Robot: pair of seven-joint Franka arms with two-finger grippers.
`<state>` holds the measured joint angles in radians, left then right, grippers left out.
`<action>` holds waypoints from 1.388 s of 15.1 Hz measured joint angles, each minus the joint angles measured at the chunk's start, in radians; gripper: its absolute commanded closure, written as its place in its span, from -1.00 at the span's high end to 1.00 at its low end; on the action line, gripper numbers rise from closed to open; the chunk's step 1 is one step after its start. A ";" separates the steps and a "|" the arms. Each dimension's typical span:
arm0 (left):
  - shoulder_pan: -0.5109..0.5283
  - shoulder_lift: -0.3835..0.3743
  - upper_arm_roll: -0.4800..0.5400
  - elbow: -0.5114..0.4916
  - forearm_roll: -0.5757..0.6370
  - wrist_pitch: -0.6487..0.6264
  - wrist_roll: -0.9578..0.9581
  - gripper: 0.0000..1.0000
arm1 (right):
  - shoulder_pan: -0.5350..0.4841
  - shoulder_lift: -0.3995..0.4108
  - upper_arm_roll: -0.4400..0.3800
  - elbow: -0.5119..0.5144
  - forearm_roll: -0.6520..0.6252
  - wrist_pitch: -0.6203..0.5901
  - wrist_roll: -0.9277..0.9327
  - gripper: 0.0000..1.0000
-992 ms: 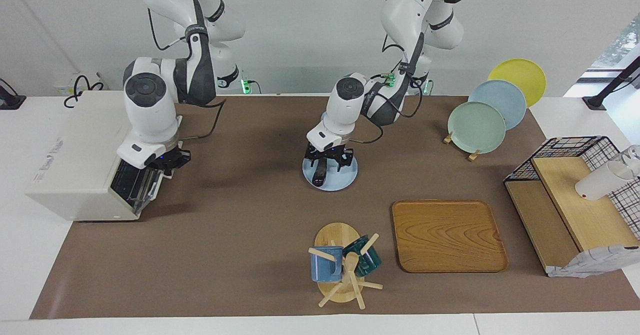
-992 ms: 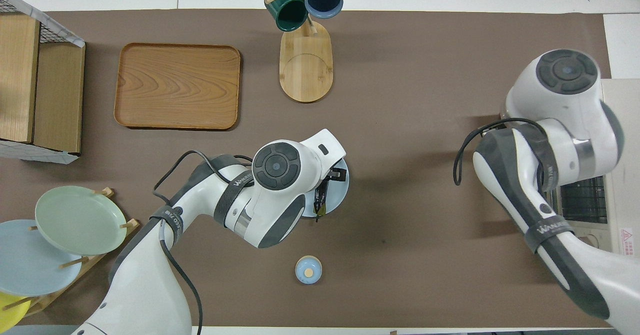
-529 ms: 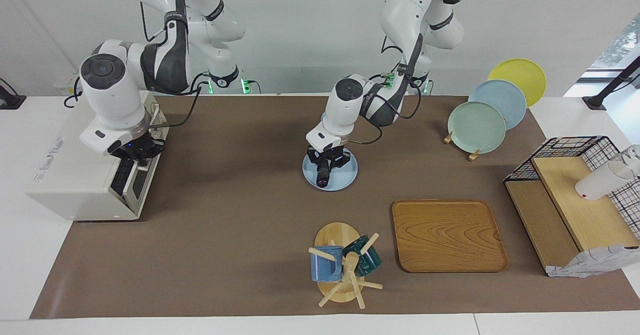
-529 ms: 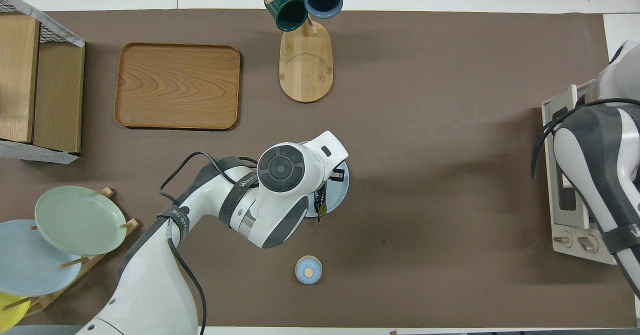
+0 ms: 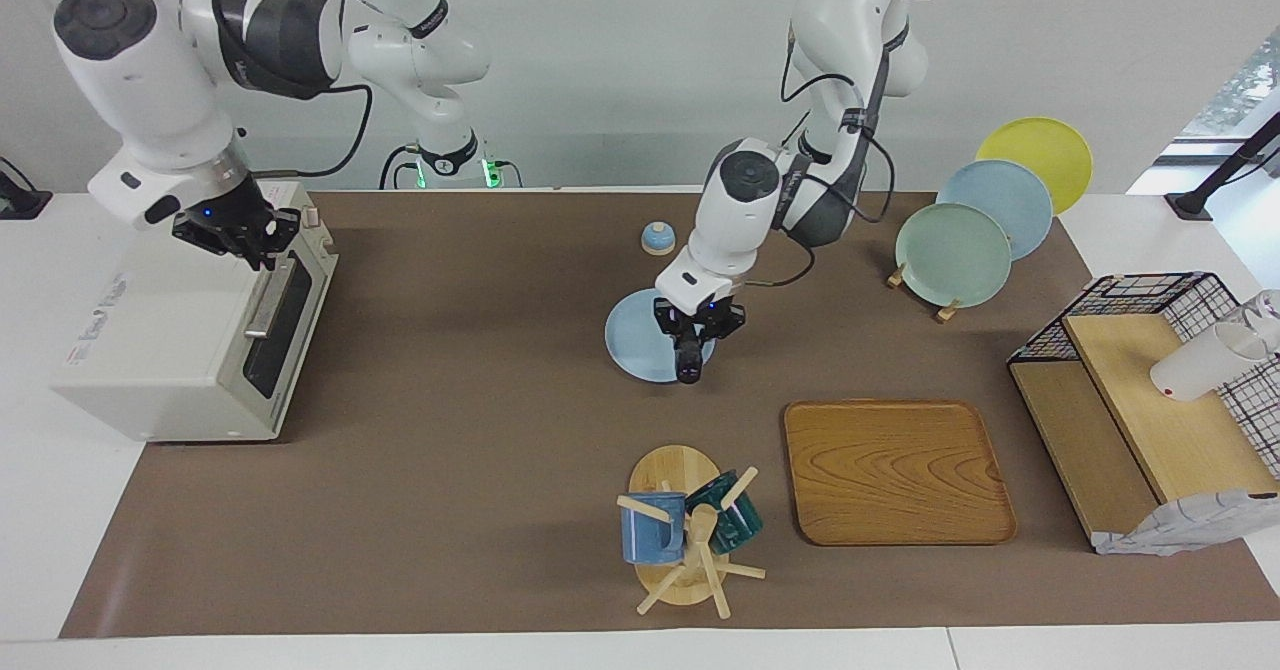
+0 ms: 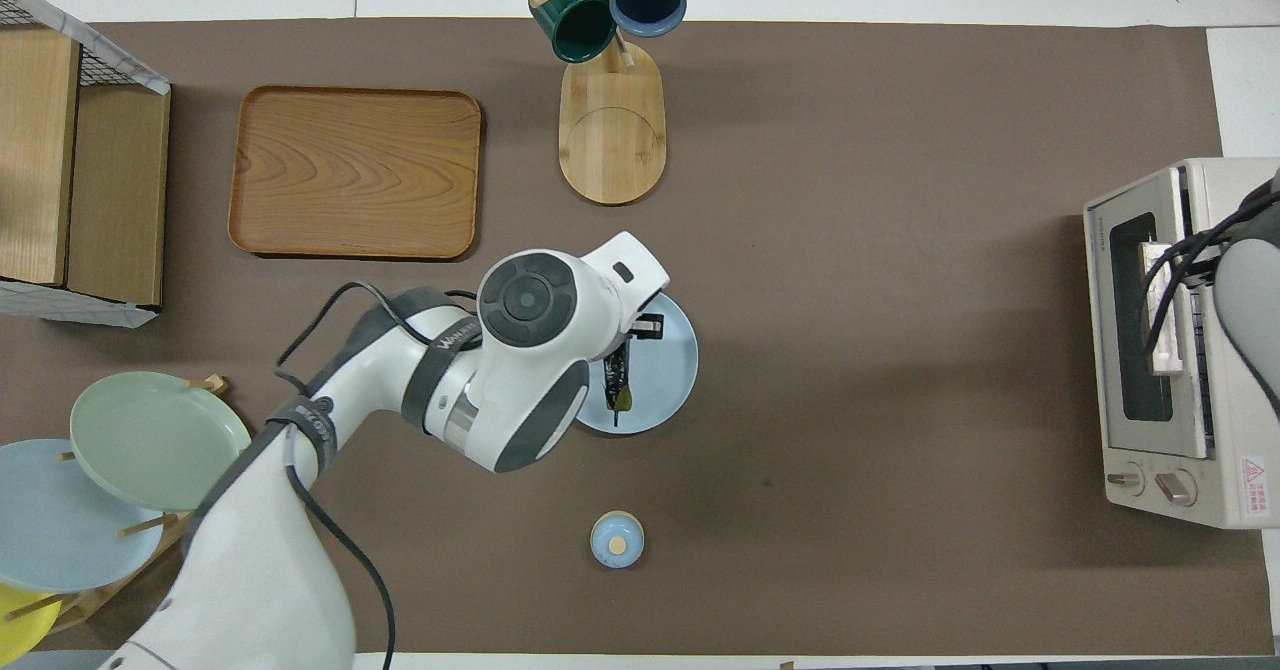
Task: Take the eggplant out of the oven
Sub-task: 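Lift the eggplant with the left gripper toward the wooden tray, then lower the eggplant onto the wooden tray and open the left gripper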
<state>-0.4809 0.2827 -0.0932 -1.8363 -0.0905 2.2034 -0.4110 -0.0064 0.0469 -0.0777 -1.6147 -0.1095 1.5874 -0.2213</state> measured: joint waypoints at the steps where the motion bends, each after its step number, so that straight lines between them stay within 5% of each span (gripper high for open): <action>1: 0.044 -0.005 0.002 0.024 0.000 -0.031 0.035 -1.00 | 0.000 0.000 0.002 0.007 0.016 -0.001 0.000 0.99; 8: 0.359 0.088 0.008 0.162 0.000 -0.072 0.274 -1.00 | 0.015 0.006 0.005 0.007 0.025 -0.015 0.002 1.00; 13: 0.406 0.279 0.006 0.330 0.033 -0.065 0.279 -1.00 | 0.058 -0.053 0.003 -0.040 0.025 -0.020 0.071 1.00; 19: 0.419 0.312 0.005 0.343 0.056 -0.035 0.320 -1.00 | 0.031 -0.050 -0.008 -0.045 0.043 -0.021 0.073 1.00; 20: 0.420 0.312 0.005 0.343 0.056 -0.035 0.324 -0.31 | 0.027 -0.048 -0.008 -0.045 0.050 -0.024 0.073 1.00; 21: 0.420 0.312 0.005 0.343 0.056 -0.035 0.328 0.66 | 0.025 -0.048 -0.008 -0.045 0.052 -0.027 0.073 1.00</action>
<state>-0.0608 0.5947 -0.0880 -1.4937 -0.0344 2.1687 -0.0832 0.0191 -0.0008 -0.0854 -1.6593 -0.0579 1.5602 -0.1482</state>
